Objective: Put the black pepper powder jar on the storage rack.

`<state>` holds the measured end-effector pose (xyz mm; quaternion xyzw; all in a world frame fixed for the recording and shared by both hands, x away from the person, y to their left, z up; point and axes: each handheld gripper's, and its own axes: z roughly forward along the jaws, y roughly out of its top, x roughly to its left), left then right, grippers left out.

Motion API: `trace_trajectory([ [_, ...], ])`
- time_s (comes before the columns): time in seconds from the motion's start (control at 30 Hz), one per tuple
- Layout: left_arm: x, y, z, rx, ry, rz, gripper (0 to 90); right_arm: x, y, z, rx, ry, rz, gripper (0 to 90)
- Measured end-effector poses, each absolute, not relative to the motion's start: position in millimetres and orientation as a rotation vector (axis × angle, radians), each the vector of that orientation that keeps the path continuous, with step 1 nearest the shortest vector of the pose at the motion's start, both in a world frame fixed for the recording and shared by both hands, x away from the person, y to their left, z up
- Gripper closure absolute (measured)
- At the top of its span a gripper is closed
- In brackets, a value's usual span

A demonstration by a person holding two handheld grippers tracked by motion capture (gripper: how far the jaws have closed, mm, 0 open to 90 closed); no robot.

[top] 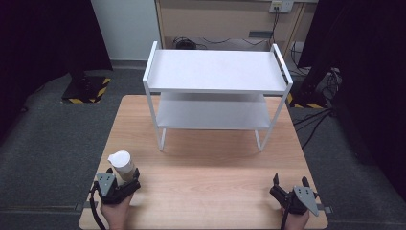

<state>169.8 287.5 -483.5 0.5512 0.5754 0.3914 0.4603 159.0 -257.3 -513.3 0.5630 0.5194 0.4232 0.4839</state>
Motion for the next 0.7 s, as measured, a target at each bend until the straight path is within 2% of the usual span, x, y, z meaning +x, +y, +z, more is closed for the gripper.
trace_trajectory([
  [0.13, 172.6, 287.0, -483.7, 1.36, 1.405, 0.968, 2.1, 159.2, -257.5, -513.2, 1.372, 1.265, 1.031, 3.5],
  [0.7, 175.0, 283.6, -488.1, 1.347, 1.358, 1.035, 21.7, 160.0, -256.8, -512.4, 1.368, 1.276, 1.018, 3.5],
])
